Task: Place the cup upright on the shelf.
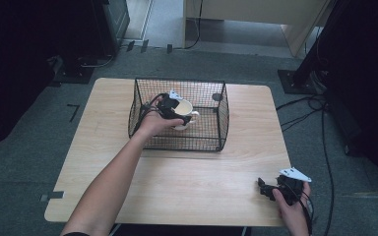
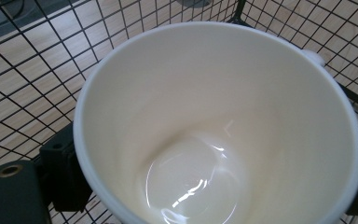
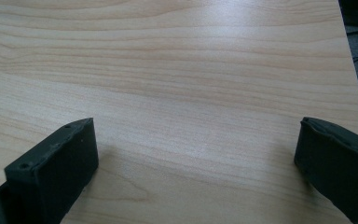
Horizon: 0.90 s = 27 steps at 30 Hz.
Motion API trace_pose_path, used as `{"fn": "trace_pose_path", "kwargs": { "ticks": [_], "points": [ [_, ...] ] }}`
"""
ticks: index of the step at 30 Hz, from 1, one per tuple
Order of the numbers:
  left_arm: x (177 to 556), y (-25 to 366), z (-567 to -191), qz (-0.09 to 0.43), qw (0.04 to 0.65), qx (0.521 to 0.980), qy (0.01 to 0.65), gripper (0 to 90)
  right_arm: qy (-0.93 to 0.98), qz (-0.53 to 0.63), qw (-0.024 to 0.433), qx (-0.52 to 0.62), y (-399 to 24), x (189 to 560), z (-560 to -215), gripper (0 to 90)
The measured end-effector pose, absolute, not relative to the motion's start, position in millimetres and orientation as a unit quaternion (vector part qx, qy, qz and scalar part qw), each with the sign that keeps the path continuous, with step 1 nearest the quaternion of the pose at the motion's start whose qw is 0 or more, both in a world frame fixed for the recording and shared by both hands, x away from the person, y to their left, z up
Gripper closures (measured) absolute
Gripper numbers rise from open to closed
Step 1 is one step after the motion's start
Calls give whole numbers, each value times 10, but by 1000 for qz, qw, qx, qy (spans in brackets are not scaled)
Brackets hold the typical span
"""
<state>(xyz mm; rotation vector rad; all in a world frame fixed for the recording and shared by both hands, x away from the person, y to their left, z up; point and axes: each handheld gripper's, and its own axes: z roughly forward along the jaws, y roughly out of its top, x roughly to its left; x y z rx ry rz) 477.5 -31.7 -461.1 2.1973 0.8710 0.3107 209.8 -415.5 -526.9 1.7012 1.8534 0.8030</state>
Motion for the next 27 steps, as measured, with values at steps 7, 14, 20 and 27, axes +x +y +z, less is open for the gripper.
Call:
{"fn": "trace_pose_path", "kwargs": {
  "ticks": [7, 14, 20, 27],
  "points": [
    [4765, -293, -4593, 126, 344, 860, 356, 91, 680, 295, 248, 624, -4155, 2098, -5270, 0],
    [4775, -271, -4570, 92, 333, 858, 380, 25, 681, 295, 247, 623, -4157, 2099, -5269, 0],
    [4800, -218, -4514, 86, 331, 851, 398, 0, 682, 295, 247, 622, -4159, 2100, -5269, 0],
    [4761, -183, -4382, 104, 364, 837, 395, 0, 682, 295, 247, 622, -4160, 2101, -5269, 0]
  ]
}}
